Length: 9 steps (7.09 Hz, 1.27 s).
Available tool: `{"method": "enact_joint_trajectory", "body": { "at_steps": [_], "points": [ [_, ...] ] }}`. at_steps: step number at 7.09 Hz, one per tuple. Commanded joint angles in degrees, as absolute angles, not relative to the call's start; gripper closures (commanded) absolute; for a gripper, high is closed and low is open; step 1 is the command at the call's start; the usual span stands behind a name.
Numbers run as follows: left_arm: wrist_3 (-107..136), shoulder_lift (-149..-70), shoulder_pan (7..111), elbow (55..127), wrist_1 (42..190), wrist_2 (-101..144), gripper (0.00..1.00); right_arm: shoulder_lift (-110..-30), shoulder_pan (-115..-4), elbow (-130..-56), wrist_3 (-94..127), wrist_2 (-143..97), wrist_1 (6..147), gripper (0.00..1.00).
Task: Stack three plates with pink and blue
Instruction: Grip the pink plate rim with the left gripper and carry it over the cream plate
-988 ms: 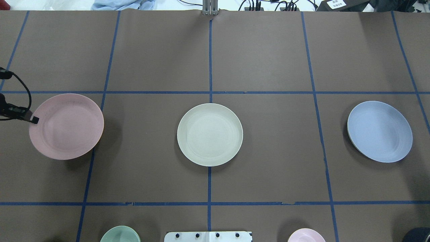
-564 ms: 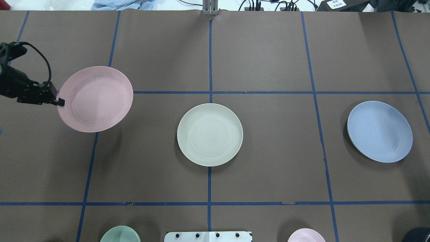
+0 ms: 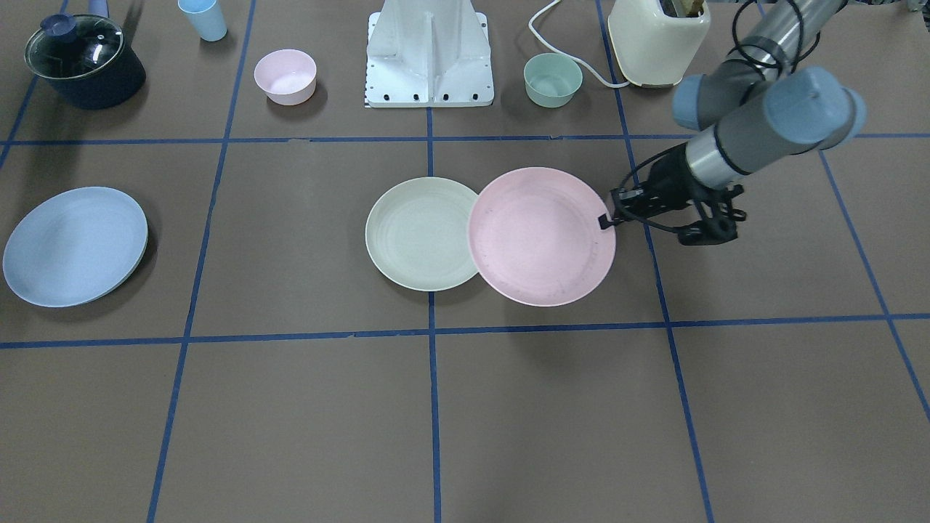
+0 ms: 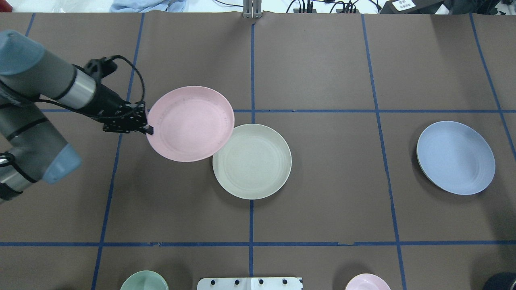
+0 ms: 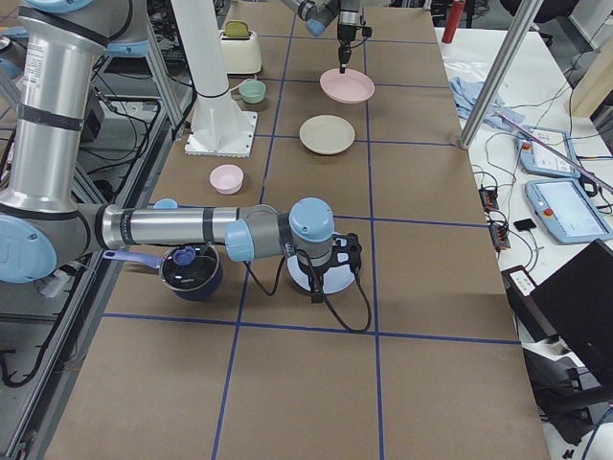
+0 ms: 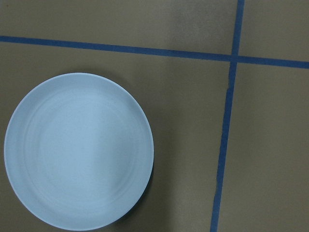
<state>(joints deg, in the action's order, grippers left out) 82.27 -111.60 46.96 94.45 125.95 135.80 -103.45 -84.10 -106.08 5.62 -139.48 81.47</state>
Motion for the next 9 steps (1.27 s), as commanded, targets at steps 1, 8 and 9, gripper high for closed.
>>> {"method": "enact_joint_trajectory", "body": {
  "at_steps": [1, 8, 9],
  "points": [
    [85.78, -117.77, 42.72, 92.55, 122.7, 131.4, 1.0, -103.45, -83.5, -106.08, 5.62, -139.48, 81.47, 0.0],
    [85.78, -122.08, 36.83, 89.03, 122.52, 128.59, 1.0, -103.45, -83.41, -106.08, 5.62, -139.57, 81.47, 0.0],
    [85.78, -122.08, 35.78, 89.03, 122.52, 127.1, 1.0, -103.45, -83.41, -106.08, 5.62, -139.57, 81.47, 0.0]
  ]
}}
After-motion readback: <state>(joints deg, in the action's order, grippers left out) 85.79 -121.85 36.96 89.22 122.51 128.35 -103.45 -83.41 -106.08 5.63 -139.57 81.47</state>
